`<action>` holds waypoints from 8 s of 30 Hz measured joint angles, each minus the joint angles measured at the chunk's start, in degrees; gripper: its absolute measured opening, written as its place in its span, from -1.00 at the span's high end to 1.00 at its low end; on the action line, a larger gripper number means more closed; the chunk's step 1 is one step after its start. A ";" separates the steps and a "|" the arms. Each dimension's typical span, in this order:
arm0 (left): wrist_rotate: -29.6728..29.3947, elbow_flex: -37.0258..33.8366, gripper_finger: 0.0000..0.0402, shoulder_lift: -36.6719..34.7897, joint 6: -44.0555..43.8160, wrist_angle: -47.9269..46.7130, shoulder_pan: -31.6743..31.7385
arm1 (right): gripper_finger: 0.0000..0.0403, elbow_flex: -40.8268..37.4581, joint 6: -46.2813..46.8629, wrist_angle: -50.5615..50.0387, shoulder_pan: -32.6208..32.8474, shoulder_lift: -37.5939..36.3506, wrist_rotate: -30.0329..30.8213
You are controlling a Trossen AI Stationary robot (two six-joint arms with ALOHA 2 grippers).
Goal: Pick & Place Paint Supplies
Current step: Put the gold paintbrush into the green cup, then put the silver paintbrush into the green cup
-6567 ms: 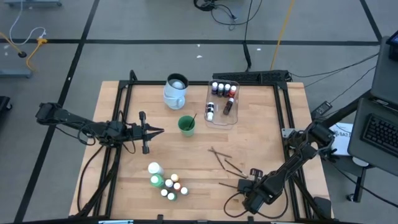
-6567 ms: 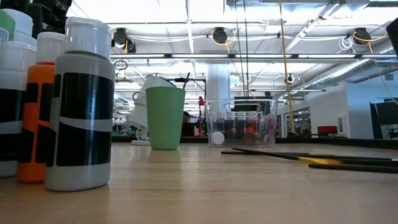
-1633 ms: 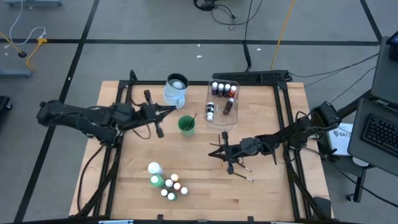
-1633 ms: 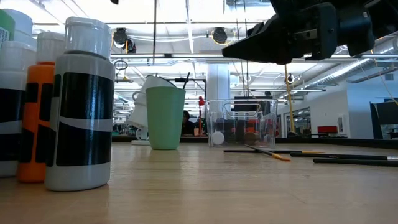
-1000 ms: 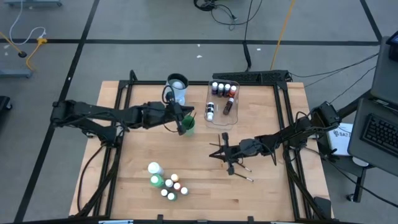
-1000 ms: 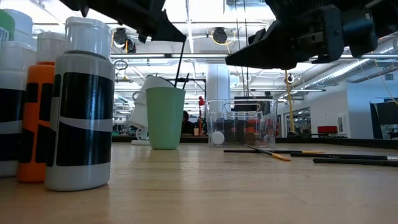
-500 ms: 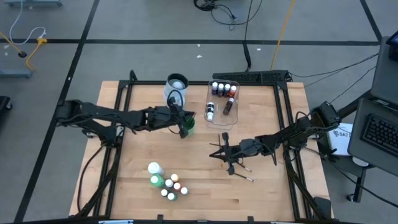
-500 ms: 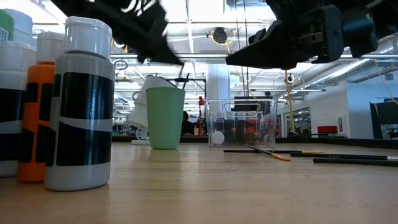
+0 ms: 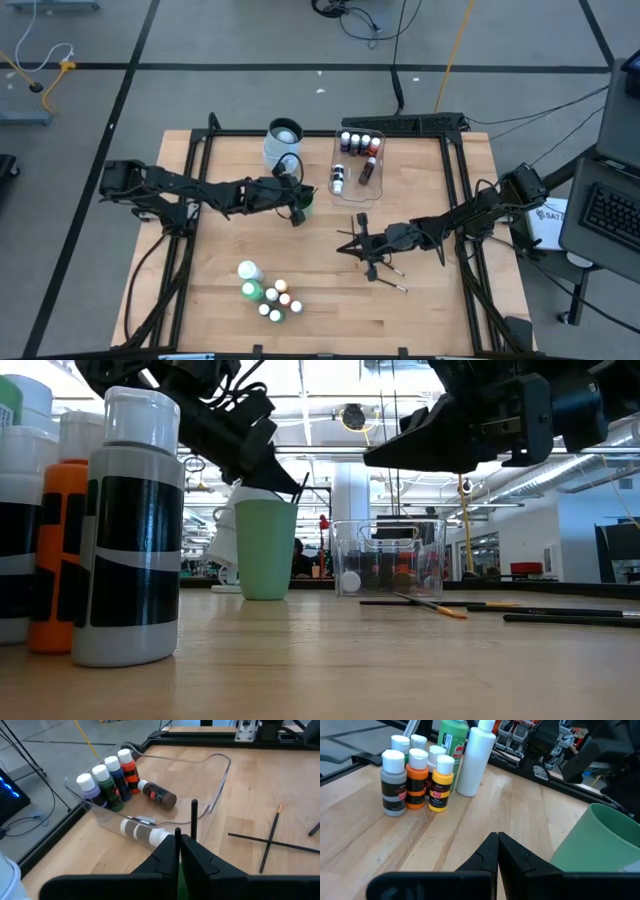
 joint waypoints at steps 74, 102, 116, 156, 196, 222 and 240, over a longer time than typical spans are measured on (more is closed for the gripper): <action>-1.49 -39.91 0.95 -67.70 25.95 7.17 -10.36 | 0.33 19.79 80.99 -73.94 21.09 -0.60 -4.35; -1.51 -39.89 0.99 -67.69 25.27 5.70 -10.38 | 0.37 19.11 78.46 -82.27 27.00 2.29 -6.02; -1.53 -39.89 0.97 -67.69 25.75 5.69 -10.37 | 0.37 19.37 78.32 -82.78 26.71 7.37 -6.99; -1.47 -39.87 0.87 -67.71 26.17 5.76 -10.37 | 1.00 21.01 64.45 -77.28 26.42 -3.93 4.51; 18.42 -39.82 0.39 -67.69 16.26 13.16 -10.37 | 1.00 24.82 12.02 -0.06 -13.92 15.63 -19.69; 25.13 -39.31 -0.27 -66.08 13.29 14.62 -10.37 | 1.00 38.99 8.17 -13.75 -15.85 22.01 -14.93; 13.41 -39.10 -0.27 -60.93 16.02 18.50 -10.36 | 1.00 38.97 6.16 -15.57 -12.59 21.75 -14.99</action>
